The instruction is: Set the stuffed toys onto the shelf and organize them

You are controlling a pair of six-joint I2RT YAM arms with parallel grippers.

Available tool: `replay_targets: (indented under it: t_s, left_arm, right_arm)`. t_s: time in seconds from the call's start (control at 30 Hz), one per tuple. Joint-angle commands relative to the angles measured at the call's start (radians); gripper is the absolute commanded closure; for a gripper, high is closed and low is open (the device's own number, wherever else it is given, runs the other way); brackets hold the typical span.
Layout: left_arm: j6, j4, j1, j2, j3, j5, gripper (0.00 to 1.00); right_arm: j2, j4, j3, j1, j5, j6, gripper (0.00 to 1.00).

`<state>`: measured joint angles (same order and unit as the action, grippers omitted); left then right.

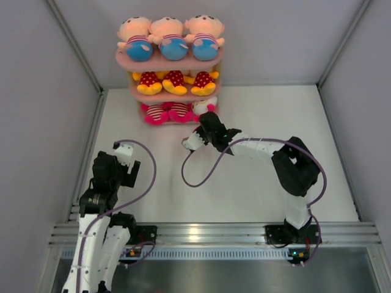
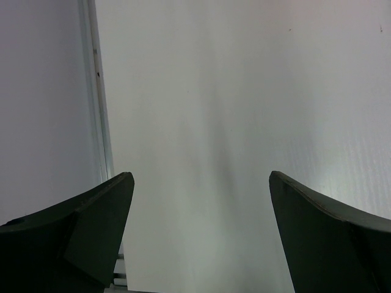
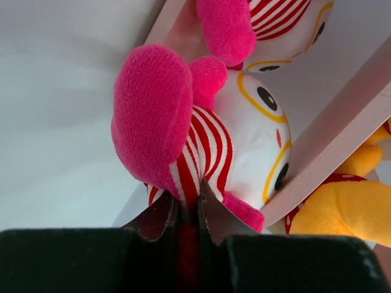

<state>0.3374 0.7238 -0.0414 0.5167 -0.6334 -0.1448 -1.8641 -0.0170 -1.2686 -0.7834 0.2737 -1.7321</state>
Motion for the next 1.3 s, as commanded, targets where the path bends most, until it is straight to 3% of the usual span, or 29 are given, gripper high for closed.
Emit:
replay_targets:
  t_s: [0.0, 0.33, 1.0, 1.13, 1.23, 1.27]
  left_arm:
    - [0.003, -0.058, 0.009, -0.007, 0.004, 0.027, 0.02]
    - [0.018, -0.06, 0.009, -0.014, 0.023, 0.036, 0.02]
    - [0.025, -0.058, 0.02, -0.001, 0.026, 0.044, 0.02]
    - [0.026, -0.058, 0.025, -0.001, 0.029, 0.045, 0.02]
    - [0.026, -0.058, 0.026, 0.002, 0.029, 0.05, 0.02]
    - [0.029, -0.058, 0.028, 0.0, 0.029, 0.05, 0.02]
  right_arm:
    - [-0.041, -0.024, -0.119, -0.007, 0.056, -0.05, 1.0]
    - [-0.145, -0.035, -0.221, 0.01, 0.065, -0.078, 1.0]
    - [-0.25, -0.089, -0.367, 0.114, -0.2, 0.074, 1.0]
    - [-0.268, -0.086, -0.387, 0.138, -0.248, 0.114, 0.94]
    - [-0.273, -0.054, -0.376, 0.15, -0.245, 0.121, 0.83]
    - [-0.271, -0.049, -0.364, 0.15, -0.242, 0.123, 0.74]
